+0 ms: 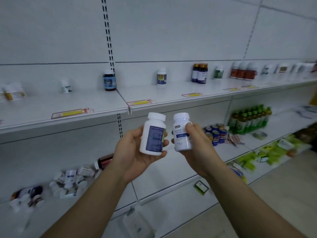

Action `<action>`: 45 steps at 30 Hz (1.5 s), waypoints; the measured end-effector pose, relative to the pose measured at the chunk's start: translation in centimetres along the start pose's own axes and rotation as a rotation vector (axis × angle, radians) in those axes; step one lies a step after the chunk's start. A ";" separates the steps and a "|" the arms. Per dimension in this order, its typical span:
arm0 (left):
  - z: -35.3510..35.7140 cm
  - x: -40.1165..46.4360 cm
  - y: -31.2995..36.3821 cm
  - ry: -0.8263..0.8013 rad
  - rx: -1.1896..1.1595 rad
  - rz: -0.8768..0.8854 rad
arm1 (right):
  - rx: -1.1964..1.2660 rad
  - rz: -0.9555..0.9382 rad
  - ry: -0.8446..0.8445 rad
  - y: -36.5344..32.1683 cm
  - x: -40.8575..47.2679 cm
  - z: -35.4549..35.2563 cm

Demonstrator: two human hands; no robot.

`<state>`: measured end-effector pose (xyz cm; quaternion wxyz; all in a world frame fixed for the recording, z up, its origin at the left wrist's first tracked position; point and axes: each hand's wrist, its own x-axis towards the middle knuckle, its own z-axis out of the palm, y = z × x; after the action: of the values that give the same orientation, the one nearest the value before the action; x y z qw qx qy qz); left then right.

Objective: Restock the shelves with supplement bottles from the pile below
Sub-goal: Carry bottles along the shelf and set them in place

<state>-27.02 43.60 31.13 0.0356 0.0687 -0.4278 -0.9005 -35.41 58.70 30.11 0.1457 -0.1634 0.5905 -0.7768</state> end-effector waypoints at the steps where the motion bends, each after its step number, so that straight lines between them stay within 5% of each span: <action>1: 0.9 0.7 -0.3 -0.012 -0.021 -0.013 | -0.003 -0.004 0.016 -0.3 0.3 -0.9; 14: 8.2 13.1 -3.8 -0.304 -0.019 -0.230 | 0.053 -0.100 0.362 -4.5 3.6 -10.2; 24: 15.2 20.2 -7.2 -0.463 0.148 -0.168 | 0.069 -0.134 0.419 -8.2 7.5 -18.8; 34: 18.9 23.6 -4.6 -0.098 0.227 0.189 | -0.009 -0.106 0.055 -12.0 18.7 -21.4; 45: 14.8 25.4 4.4 0.271 0.881 0.440 | -0.153 -0.114 -0.216 -11.4 28.6 -14.1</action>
<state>-54.39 49.00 41.44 0.2472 0.1017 -0.7628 -0.5888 -67.63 61.98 39.88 0.1511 -0.2900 0.6185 -0.7145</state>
